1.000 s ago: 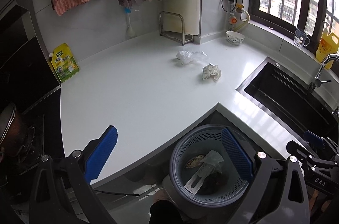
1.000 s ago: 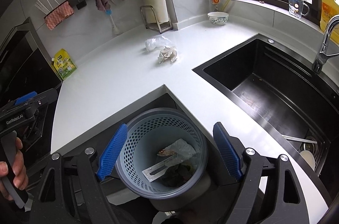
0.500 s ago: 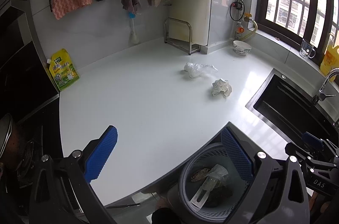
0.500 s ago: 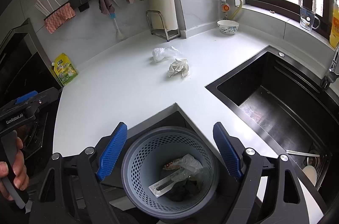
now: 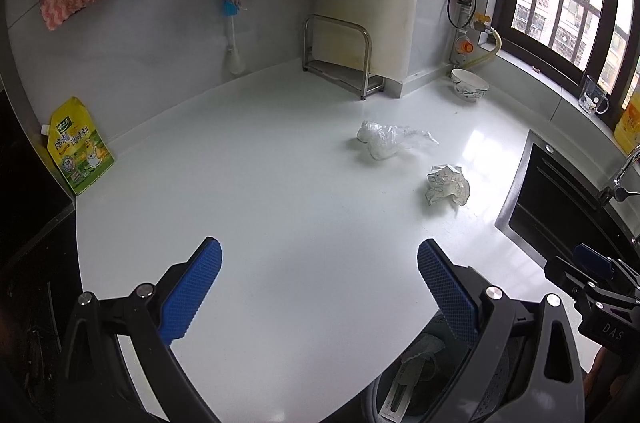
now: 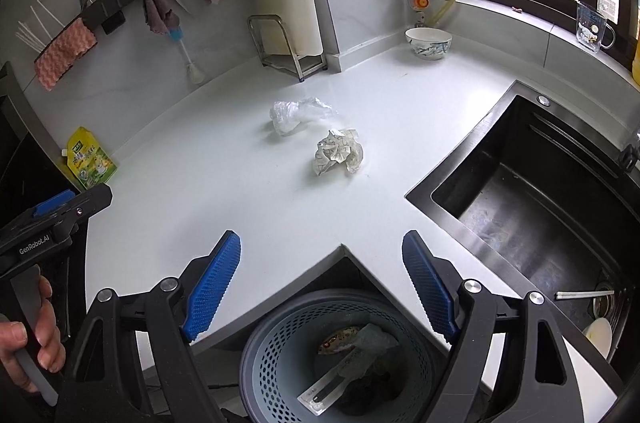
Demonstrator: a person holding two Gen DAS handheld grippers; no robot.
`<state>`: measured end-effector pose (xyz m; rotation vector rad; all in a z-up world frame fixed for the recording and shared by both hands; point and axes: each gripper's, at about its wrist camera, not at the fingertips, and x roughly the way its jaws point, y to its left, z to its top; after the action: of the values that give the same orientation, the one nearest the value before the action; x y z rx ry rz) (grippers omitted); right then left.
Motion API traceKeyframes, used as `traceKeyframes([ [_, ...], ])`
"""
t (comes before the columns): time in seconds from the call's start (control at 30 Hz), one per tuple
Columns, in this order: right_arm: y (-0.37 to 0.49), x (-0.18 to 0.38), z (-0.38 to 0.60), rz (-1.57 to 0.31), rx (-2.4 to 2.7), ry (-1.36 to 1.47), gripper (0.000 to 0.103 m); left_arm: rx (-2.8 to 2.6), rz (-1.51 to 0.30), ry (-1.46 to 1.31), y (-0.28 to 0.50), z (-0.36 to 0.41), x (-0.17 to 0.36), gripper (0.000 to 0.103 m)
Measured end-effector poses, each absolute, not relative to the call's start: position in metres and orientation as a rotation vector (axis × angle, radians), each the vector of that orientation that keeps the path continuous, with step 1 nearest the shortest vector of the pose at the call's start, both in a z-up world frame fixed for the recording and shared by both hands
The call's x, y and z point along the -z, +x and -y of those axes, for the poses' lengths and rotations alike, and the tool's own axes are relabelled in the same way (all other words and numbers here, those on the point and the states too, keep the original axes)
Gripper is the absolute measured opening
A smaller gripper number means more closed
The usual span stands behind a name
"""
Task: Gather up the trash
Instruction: 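Move both tools from the bin toward the plastic bag and paper wrapper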
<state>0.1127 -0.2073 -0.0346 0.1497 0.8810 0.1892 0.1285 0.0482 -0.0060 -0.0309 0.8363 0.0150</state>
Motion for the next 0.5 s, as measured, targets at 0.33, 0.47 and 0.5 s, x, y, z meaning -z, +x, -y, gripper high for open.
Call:
traceKeyframes([
  [0.33,0.183,0.065,0.187,-0.921,-0.110,0.176,0.079,0.056,-0.872,0.001,0.208,-0.063,0.039,0.097],
  [0.47,0.212,0.080,0.189,-0.940,-0.062,0.208,0.079,0.092,-0.889,0.017,0.241,-0.063,0.053,0.097],
  [0.5,0.218,0.084,0.190,-0.940,-0.052,0.216,0.079,0.103,-0.890,0.021,0.248,-0.063,0.057,0.097],
])
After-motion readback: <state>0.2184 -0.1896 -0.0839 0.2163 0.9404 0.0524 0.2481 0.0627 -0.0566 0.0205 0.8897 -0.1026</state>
